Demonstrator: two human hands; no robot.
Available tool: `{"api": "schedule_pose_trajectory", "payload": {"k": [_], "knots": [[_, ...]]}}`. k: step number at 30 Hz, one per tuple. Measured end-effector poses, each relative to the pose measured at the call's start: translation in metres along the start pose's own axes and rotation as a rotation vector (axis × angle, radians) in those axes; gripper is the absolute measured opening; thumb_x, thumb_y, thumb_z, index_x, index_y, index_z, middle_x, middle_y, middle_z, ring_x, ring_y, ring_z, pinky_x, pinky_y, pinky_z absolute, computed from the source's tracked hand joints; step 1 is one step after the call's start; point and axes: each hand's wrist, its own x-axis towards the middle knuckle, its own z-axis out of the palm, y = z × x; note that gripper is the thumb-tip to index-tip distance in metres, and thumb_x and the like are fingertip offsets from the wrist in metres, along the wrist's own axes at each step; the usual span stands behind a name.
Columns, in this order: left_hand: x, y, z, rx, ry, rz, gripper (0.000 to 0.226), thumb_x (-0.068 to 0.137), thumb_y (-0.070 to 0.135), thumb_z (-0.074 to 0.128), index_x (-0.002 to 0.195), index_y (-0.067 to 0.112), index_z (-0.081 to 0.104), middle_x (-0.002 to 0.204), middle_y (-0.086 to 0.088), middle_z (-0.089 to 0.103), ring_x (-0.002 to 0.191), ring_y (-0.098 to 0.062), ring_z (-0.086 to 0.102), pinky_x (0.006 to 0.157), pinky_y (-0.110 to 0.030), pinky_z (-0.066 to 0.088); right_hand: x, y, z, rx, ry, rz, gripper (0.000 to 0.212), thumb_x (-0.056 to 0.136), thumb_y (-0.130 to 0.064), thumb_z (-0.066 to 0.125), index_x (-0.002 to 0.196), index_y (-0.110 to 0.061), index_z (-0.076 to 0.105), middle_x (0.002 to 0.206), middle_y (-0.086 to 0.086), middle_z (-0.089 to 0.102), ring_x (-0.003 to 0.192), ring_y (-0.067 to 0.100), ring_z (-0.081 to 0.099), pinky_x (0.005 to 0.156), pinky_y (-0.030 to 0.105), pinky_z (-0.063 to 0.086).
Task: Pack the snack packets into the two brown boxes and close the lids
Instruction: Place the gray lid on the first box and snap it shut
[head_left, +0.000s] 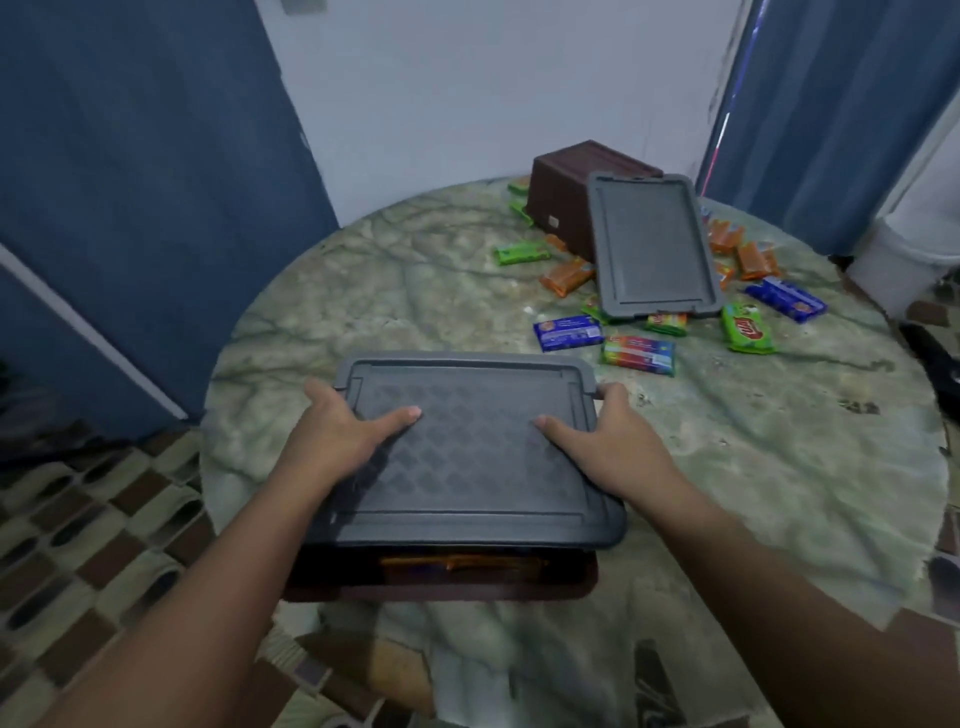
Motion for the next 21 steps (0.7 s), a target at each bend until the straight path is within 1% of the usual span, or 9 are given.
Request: {"api": "schedule_pose_trajectory", "payload": {"k": [2, 4, 6, 8, 10, 12, 14, 17, 21], "knots": [[0.001, -0.014, -0.005, 0.028, 0.002, 0.008, 0.094, 0.064, 0.072, 0.081, 0.117, 0.023, 0.020, 0.129, -0.010, 0.057, 0.111, -0.031, 0.061, 0.091, -0.045, 0.053, -0.004, -0.001, 0.015, -0.068, 0.030, 0.005, 0.075, 0.078, -0.070, 0.071, 0.126, -0.020, 0.042, 0.120, 0.003, 0.058, 0.112, 0.029, 0.057, 0.091, 0.042, 0.049], [0.001, -0.025, -0.007, 0.083, 0.013, 0.018, 0.099, 0.059, 0.079, 0.078, 0.120, 0.022, 0.024, 0.122, -0.007, 0.060, 0.105, -0.032, 0.062, 0.086, -0.045, 0.054, -0.009, -0.002, 0.026, -0.111, 0.067, 0.025, 0.081, 0.077, -0.070, 0.070, 0.132, -0.018, 0.042, 0.130, 0.010, 0.049, 0.124, 0.033, 0.045, 0.102, 0.043, 0.042], [0.001, -0.031, -0.006, 0.163, 0.058, 0.041, 0.109, 0.055, 0.089, 0.071, 0.127, 0.018, 0.030, 0.121, -0.007, 0.060, 0.107, -0.034, 0.061, 0.082, -0.044, 0.053, -0.014, -0.003, 0.031, -0.114, 0.089, 0.035, 0.080, 0.080, -0.068, 0.069, 0.135, -0.019, 0.039, 0.133, 0.012, 0.039, 0.128, 0.034, 0.034, 0.105, 0.043, 0.034], [0.002, -0.038, -0.002, 0.327, 0.135, 0.067, 0.118, 0.052, 0.100, 0.058, 0.131, 0.014, 0.037, 0.128, -0.012, 0.056, 0.118, -0.036, 0.052, 0.090, -0.046, 0.049, -0.018, -0.003, 0.033, -0.091, 0.093, 0.049, 0.080, 0.081, -0.066, 0.069, 0.138, -0.020, 0.036, 0.133, 0.010, 0.033, 0.130, 0.033, 0.029, 0.107, 0.044, 0.031], [0.004, -0.047, 0.001, 0.427, 0.179, 0.073, 0.125, 0.048, 0.106, 0.047, 0.131, 0.012, 0.041, 0.134, -0.017, 0.045, 0.125, -0.037, 0.041, 0.101, -0.047, 0.041, -0.020, -0.001, 0.036, -0.043, 0.085, 0.054, 0.081, 0.081, -0.063, 0.070, 0.140, -0.021, 0.034, 0.127, 0.005, 0.030, 0.132, 0.033, 0.029, 0.109, 0.044, 0.031], [0.005, -0.056, 0.004, 0.401, 0.195, 0.090, 0.123, 0.048, 0.107, 0.045, 0.128, 0.013, 0.039, 0.133, -0.015, 0.038, 0.124, -0.035, 0.036, 0.104, -0.046, 0.038, -0.022, 0.001, 0.040, -0.010, 0.074, 0.053, 0.082, 0.081, -0.062, 0.071, 0.143, -0.024, 0.032, 0.122, 0.002, 0.028, 0.133, 0.033, 0.031, 0.109, 0.044, 0.032], [0.004, -0.063, 0.007, 0.333, 0.189, 0.120, 0.116, 0.051, 0.103, 0.050, 0.125, 0.017, 0.035, 0.131, -0.012, 0.035, 0.122, -0.033, 0.035, 0.104, -0.045, 0.038, -0.024, 0.002, 0.042, 0.022, 0.059, 0.054, 0.082, 0.082, -0.061, 0.071, 0.145, -0.028, 0.030, 0.122, 0.000, 0.030, 0.132, 0.032, 0.034, 0.106, 0.045, 0.034], [0.005, -0.067, 0.011, 0.259, 0.148, 0.117, 0.115, 0.053, 0.100, 0.055, 0.130, 0.019, 0.030, 0.133, -0.011, 0.034, 0.125, -0.033, 0.034, 0.106, -0.046, 0.038, -0.024, 0.003, 0.042, 0.058, 0.045, 0.057, 0.084, 0.081, -0.060, 0.073, 0.147, -0.031, 0.029, 0.127, 0.003, 0.035, 0.128, 0.029, 0.039, 0.103, 0.044, 0.037], [0.004, -0.065, 0.012, 0.139, 0.083, 0.082, 0.112, 0.057, 0.091, 0.067, 0.135, 0.022, 0.026, 0.139, -0.010, 0.029, 0.130, -0.033, 0.033, 0.104, -0.048, 0.038, -0.021, 0.003, 0.041, 0.084, 0.039, 0.039, 0.084, 0.079, -0.060, 0.074, 0.146, -0.032, 0.031, 0.130, 0.006, 0.042, 0.121, 0.028, 0.048, 0.105, 0.047, 0.045]]}}
